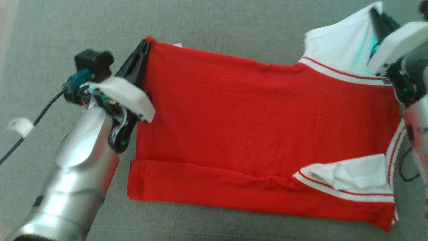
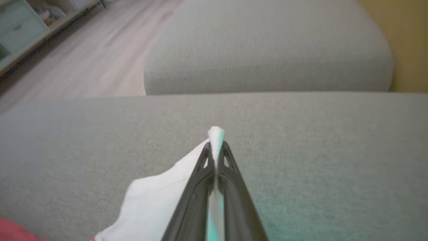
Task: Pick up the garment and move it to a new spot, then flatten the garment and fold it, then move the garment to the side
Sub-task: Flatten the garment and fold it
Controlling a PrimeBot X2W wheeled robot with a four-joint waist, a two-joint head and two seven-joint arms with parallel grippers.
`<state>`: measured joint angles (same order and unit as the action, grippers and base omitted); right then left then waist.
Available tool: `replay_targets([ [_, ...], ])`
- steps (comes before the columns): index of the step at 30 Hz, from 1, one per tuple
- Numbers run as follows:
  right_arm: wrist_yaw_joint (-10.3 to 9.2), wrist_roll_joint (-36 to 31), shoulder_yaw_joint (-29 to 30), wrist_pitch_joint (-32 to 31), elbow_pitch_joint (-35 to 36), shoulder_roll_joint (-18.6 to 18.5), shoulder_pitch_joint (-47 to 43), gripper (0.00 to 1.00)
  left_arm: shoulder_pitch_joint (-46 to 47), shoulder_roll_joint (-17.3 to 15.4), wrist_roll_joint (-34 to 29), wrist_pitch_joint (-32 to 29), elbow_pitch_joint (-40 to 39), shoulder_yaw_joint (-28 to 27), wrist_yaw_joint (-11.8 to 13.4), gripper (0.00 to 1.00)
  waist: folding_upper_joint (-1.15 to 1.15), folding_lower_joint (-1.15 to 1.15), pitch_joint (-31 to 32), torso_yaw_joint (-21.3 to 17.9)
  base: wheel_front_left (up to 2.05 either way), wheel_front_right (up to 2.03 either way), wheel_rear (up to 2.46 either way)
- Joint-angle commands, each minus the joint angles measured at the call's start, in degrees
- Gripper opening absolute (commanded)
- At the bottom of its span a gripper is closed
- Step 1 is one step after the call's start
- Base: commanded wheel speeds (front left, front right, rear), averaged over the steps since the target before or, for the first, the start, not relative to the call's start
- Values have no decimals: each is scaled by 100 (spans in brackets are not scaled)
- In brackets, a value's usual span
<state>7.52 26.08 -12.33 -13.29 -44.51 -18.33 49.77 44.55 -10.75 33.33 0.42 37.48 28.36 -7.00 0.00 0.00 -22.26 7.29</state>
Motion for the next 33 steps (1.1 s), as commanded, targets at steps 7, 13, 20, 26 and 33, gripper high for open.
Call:
replay_targets([
  [7,-3,312,470,385,2101,-280,-1338,0,-647,-641,170,-14,-961,-346,307,0,0,0,612,-312,0,0,0],
  [13,-3,168,1099,-93,3969,151,-3177,0,-1669,-961,441,-130,-2035,-630,708,0,0,0,933,-514,0,0,0],
  [20,-3,110,1579,-693,5213,1092,-5181,0,-3105,-1214,870,-545,-3103,-883,1256,0,0,0,1149,-664,0,0,0],
  [26,-3,298,1751,-720,5255,1471,-6079,44,-3911,-1226,1155,-755,-3371,-930,1497,0,0,0,1195,-685,0,0,0],
  [33,-3,450,1575,-305,5269,1535,-6315,100,-4312,-1023,1177,-517,-3231,-879,1636,100,0,0,1331,-744,0,0,0],
])
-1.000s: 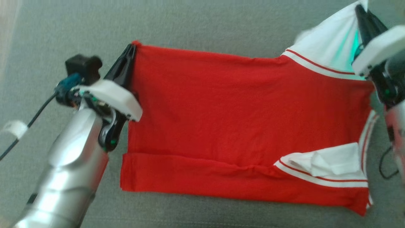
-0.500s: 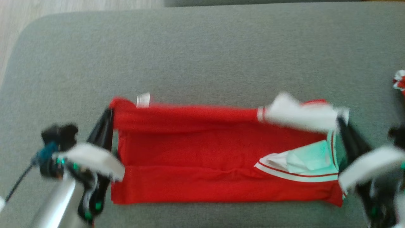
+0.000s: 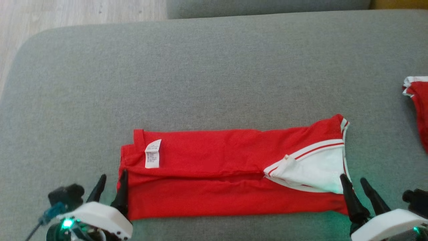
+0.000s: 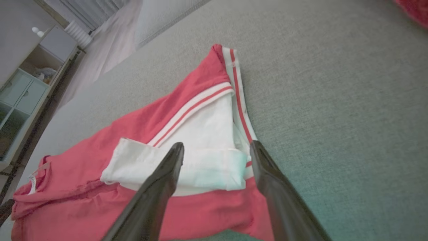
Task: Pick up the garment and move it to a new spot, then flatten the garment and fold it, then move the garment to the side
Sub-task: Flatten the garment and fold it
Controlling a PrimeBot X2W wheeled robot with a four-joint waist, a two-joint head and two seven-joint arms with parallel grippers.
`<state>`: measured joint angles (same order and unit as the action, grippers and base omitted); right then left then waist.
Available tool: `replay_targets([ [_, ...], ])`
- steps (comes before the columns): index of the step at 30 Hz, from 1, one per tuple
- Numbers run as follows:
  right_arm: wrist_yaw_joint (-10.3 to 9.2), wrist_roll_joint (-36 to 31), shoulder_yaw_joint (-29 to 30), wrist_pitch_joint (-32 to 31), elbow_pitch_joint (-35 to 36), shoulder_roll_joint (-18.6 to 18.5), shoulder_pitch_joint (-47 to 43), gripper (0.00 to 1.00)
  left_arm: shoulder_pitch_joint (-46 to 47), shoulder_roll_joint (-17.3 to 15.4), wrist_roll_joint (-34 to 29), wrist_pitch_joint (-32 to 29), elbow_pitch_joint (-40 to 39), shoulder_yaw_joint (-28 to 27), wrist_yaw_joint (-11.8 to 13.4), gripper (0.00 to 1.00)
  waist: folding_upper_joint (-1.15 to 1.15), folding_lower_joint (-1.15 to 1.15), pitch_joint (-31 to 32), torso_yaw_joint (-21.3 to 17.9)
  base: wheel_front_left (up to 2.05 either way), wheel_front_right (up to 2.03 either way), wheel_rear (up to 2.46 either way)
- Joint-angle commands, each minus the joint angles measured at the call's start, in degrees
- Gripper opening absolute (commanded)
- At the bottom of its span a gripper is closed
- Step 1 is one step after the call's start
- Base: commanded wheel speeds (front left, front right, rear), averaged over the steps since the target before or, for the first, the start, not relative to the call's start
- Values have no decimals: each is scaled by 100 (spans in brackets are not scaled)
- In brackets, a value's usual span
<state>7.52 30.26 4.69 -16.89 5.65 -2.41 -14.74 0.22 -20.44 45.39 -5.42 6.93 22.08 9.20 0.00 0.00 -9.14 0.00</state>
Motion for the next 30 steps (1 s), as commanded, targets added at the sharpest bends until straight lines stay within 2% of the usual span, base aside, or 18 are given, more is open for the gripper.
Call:
replay_targets([
  [1,-3,31,-161,171,315,-55,156,100,81,-28,-90,229,-192,-284,66,100,0,0,41,-22,0,0,0],
  [4,-3,-213,-192,510,551,-55,240,100,7,11,-407,784,-263,-324,208,100,0,0,96,-26,0,0,0],
  [8,-3,-851,-185,866,934,-111,401,100,56,14,-938,1577,-455,-359,393,100,0,0,161,23,0,0,0],
  [11,-3,-1249,-231,1021,1147,-132,540,100,158,66,-1250,1875,-687,-401,497,100,0,0,200,76,0,0,0],
  [19,-3,-1788,-494,1101,1504,-212,717,100,292,140,-1826,2026,-1044,-440,526,100,0,0,251,157,0,0,0],
  [30,-3,-1912,-538,1077,1580,-141,577,100,332,97,-1936,1893,-856,-279,510,100,0,0,233,110,0,0,0],
])
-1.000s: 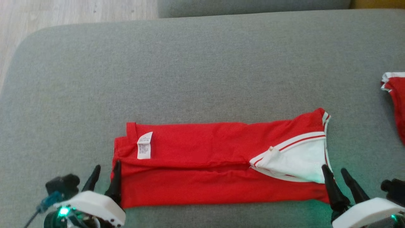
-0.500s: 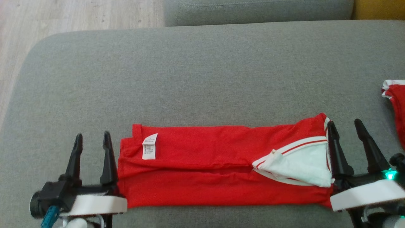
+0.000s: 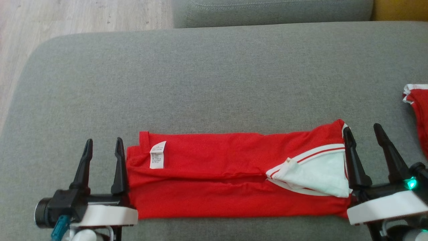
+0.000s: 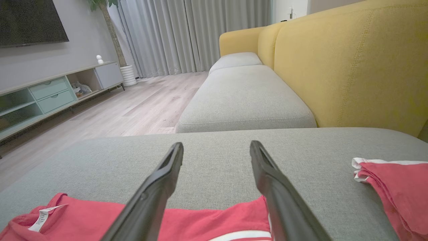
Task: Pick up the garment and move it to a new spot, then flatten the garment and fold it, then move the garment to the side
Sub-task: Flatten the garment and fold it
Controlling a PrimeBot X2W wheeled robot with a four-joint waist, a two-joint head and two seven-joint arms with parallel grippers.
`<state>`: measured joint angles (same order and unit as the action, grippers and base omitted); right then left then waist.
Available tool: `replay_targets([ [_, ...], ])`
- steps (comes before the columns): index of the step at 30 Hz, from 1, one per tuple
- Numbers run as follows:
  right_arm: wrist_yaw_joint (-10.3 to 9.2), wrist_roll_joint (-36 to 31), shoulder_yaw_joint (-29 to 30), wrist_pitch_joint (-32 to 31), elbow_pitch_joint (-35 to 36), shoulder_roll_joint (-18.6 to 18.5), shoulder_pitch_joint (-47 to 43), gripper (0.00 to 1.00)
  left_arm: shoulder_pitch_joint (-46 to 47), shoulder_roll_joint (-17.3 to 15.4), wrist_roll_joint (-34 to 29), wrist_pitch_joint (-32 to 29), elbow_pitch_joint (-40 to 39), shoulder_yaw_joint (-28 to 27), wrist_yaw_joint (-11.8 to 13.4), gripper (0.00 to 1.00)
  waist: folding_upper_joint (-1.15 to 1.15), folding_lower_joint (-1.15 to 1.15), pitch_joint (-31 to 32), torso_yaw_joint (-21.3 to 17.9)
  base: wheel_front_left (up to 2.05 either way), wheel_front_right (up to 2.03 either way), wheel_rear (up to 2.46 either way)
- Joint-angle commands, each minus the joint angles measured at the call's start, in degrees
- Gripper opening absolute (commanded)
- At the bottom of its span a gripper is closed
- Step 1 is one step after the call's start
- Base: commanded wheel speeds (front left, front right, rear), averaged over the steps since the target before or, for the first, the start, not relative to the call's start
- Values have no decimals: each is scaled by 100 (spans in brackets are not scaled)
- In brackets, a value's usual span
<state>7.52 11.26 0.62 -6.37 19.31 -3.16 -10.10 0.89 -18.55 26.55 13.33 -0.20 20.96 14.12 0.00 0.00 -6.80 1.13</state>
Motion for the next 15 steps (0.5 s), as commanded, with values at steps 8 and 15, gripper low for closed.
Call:
replay_targets([
  [8,-3,114,52,-165,-154,-51,62,100,379,-125,-67,-45,-125,-123,13,100,0,0,-81,18,0,0,0],
  [15,-3,398,425,-473,-1519,-356,107,100,630,-50,-85,-13,-105,-15,-97,100,0,0,-335,180,0,0,0],
])
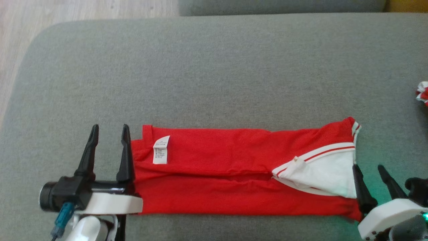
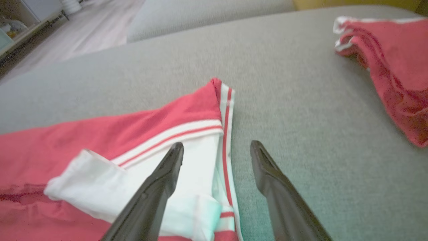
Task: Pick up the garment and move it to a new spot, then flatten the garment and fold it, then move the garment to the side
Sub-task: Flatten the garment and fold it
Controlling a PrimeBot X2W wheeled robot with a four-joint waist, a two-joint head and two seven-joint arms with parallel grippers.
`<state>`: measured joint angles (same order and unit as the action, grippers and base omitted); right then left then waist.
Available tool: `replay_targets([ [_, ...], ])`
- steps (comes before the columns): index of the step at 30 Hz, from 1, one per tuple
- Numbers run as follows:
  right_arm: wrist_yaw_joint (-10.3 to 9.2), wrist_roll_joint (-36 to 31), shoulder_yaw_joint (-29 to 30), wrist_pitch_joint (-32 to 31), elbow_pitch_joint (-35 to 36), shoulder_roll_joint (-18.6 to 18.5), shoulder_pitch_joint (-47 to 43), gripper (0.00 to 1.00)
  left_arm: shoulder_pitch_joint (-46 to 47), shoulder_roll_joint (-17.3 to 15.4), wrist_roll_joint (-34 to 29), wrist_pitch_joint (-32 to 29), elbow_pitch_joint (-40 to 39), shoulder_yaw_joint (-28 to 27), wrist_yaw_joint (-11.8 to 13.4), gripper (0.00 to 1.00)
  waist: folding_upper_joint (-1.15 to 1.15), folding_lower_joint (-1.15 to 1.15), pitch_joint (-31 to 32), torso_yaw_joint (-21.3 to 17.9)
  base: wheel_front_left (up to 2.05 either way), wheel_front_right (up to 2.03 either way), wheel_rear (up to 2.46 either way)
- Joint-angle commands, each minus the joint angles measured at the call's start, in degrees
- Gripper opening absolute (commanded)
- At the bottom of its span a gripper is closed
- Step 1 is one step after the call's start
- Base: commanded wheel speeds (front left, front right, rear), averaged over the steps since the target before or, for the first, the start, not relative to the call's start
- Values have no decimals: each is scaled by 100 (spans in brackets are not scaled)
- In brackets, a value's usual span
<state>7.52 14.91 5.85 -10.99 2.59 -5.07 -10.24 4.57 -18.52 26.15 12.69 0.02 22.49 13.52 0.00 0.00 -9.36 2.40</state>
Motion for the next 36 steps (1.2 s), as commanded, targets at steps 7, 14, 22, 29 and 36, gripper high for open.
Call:
replay_targets([
  [7,-3,325,-220,-708,-635,-310,407,100,511,45,-64,128,-18,-108,-178,100,0,0,-324,184,0,0,0],
  [14,-3,570,-363,-1788,-656,-146,349,42,584,117,-66,181,80,-135,-249,100,0,0,-347,219,0,0,0],
  [22,-3,542,-21,-1867,224,-103,307,0,453,158,-32,213,189,-231,-276,100,0,0,-91,84,0,0,0],
  [29,-3,360,873,-1915,710,-154,84,0,265,163,-10,220,178,-272,-269,100,0,0,145,-54,0,0,0],
  [36,-3,208,866,-2164,1251,-315,161,0,164,162,27,215,138,-258,-246,100,0,0,262,-163,0,0,0],
])
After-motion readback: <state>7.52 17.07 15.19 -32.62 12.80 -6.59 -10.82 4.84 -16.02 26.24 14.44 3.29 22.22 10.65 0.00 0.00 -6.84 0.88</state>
